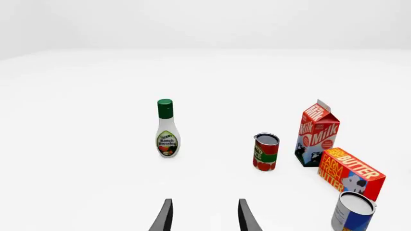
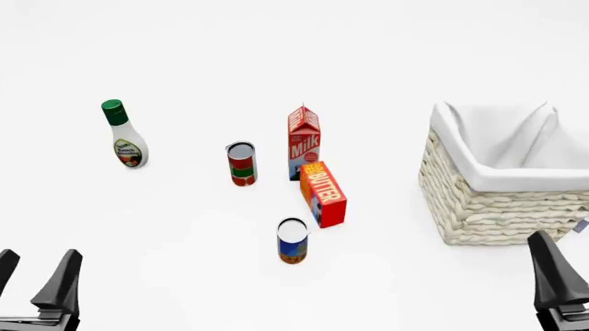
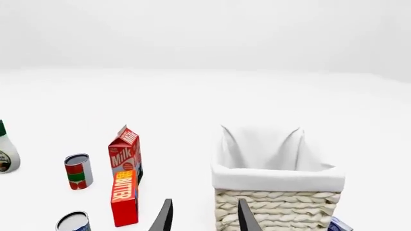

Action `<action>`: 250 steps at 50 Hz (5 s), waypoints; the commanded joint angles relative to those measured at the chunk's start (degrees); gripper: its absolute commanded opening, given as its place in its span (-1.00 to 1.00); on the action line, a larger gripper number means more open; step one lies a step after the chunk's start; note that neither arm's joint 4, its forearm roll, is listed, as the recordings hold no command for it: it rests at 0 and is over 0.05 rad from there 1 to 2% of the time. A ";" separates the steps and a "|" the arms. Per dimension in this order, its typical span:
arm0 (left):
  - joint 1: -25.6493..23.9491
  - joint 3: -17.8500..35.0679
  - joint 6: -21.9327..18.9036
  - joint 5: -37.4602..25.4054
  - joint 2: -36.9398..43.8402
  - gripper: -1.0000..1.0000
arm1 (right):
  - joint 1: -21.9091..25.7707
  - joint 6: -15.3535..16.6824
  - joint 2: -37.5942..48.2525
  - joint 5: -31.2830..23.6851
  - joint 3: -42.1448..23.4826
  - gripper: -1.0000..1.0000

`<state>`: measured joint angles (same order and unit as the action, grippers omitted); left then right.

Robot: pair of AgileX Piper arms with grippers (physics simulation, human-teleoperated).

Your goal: Pick the alphabet soup and place it in the basket.

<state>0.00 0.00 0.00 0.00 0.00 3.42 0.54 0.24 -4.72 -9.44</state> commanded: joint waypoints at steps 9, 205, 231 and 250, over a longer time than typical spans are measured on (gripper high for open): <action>0.00 0.00 0.00 0.00 0.00 1.00 | 4.61 1.70 0.33 -3.07 -7.04 1.00; 0.00 0.00 0.00 0.00 0.00 1.00 | 45.83 3.74 85.24 49.14 -23.56 1.00; 0.00 0.00 0.00 0.00 0.00 1.00 | 43.35 2.65 88.41 51.93 -22.51 1.00; 0.00 0.00 0.00 0.00 0.00 1.00 | 40.80 1.73 90.43 54.38 -21.00 1.00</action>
<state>0.00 0.00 0.00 0.00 0.00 45.39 2.76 89.64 48.54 -31.07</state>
